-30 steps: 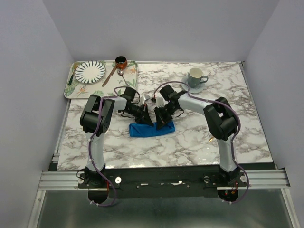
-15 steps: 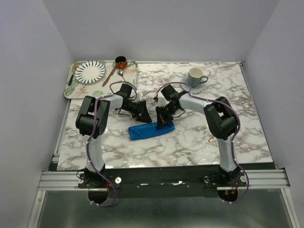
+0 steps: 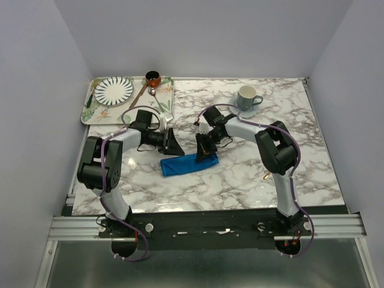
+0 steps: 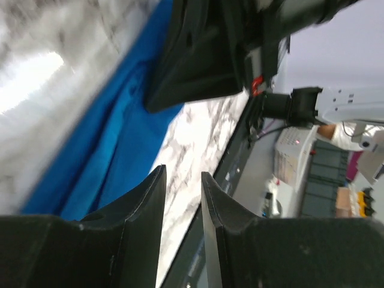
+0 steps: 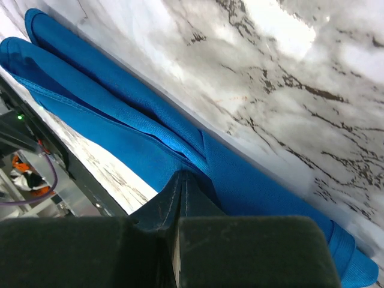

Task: Fold the napkin into a case and place the utensils inside
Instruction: Smooth out the smaller rectangle-folded napkin at the center of the board.

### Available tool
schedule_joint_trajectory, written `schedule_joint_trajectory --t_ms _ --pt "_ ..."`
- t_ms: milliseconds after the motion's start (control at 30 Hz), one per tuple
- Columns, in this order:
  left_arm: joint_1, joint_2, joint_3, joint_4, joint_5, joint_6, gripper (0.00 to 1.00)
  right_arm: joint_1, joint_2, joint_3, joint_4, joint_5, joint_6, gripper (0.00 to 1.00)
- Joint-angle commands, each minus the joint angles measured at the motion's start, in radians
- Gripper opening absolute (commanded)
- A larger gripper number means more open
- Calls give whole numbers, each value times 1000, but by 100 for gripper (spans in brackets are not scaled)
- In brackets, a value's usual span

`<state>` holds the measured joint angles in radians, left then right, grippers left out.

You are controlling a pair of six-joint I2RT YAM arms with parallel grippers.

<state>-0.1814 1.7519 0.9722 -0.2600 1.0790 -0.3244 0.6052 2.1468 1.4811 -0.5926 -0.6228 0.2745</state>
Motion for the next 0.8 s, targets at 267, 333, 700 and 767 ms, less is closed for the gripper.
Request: schedule_joint_trajectory --t_ms 267,333,700,767 --pt "-56 75 -119 146 -22 -151 34 -15 76 -15 16 74 2 6" --pt "-55 110 -95 122 -49 -113 31 -16 71 -12 19 64 -6 7" --pt "-36 276 -15 44 -119 -21 22 -39 -151 -59 51 -271 -67 23" --pt "-35 278 -12 42 -117 -10 21 -59 -189 -80 53 -331 -51 24"
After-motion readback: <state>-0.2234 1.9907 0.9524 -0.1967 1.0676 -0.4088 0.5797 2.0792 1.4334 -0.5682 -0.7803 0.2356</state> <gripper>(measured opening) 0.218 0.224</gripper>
